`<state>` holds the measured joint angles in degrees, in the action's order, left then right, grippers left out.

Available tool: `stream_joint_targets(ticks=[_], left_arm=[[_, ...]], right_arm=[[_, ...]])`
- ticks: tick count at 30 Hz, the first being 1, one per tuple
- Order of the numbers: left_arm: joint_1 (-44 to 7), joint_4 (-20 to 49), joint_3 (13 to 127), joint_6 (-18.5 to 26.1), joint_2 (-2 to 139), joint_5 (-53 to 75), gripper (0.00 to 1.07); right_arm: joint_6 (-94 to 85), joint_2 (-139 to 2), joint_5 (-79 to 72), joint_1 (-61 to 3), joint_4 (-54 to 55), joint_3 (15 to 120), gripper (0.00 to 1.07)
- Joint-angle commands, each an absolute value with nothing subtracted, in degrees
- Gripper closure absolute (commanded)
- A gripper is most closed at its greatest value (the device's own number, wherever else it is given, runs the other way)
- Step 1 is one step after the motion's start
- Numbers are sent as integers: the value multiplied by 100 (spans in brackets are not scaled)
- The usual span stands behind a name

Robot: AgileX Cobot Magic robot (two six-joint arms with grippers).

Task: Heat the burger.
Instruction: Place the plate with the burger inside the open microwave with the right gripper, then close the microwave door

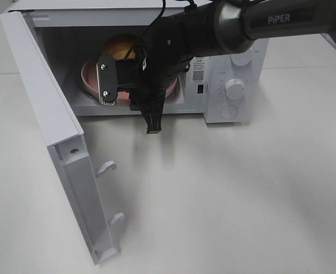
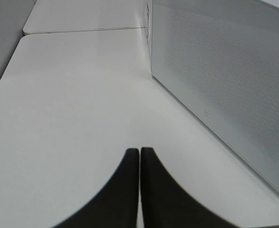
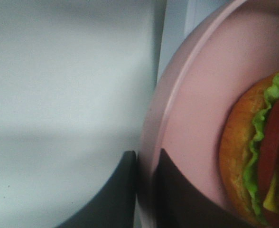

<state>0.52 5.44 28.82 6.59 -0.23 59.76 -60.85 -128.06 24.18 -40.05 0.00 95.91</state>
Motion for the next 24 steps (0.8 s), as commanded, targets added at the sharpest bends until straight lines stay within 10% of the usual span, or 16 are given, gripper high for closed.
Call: stream_joint_targets(ticks=[1, 12, 24], left_arm=[[23, 561, 2865, 659, -126, 5919, 106], [23, 561, 2865, 659, -126, 5919, 106], [23, 561, 2865, 659, -126, 5919, 106]], right_arm=[[-5827, -12720, 2315, -3976, 0, 9672, 96], [-4927, -12651, 2607, -3976, 0, 9672, 42], [-3913, -12233, 3375, -3988, -34, 9672, 34]])
